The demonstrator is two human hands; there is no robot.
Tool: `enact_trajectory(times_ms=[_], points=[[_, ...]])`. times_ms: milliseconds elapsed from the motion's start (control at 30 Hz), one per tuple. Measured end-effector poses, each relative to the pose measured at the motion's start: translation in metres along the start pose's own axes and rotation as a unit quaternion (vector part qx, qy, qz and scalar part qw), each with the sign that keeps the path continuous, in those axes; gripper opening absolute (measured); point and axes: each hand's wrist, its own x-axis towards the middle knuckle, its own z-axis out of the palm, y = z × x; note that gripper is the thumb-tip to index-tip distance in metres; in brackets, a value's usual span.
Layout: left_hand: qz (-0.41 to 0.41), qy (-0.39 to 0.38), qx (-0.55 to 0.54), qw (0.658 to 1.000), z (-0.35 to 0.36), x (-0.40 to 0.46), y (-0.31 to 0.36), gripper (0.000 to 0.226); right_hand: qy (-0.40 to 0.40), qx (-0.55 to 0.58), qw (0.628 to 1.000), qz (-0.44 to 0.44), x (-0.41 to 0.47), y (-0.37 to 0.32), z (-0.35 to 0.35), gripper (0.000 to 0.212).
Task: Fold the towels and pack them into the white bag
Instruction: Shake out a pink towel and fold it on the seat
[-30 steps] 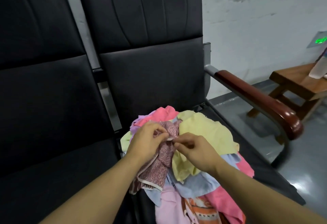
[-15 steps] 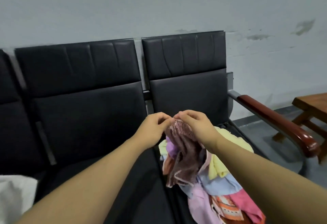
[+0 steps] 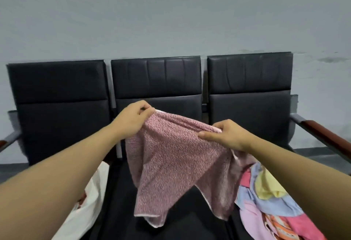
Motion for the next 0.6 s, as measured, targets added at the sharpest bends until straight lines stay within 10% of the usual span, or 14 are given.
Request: enact_trajectory(times_ms=[233, 600], points=[[-0.054, 0.004, 0.029, 0.998, -0.04, -0.035, -0.034, 0.071, 0.008, 0.011, 1.0, -0.012, -0.001, -0.014, 0.012, 0.052], [-0.025, -0.008, 0.021, 0.999, -0.05, -0.044, -0.041, 0.066, -0.008, 0.048, 0.998, -0.051, -0.012, -0.029, 0.01, 0.044]])
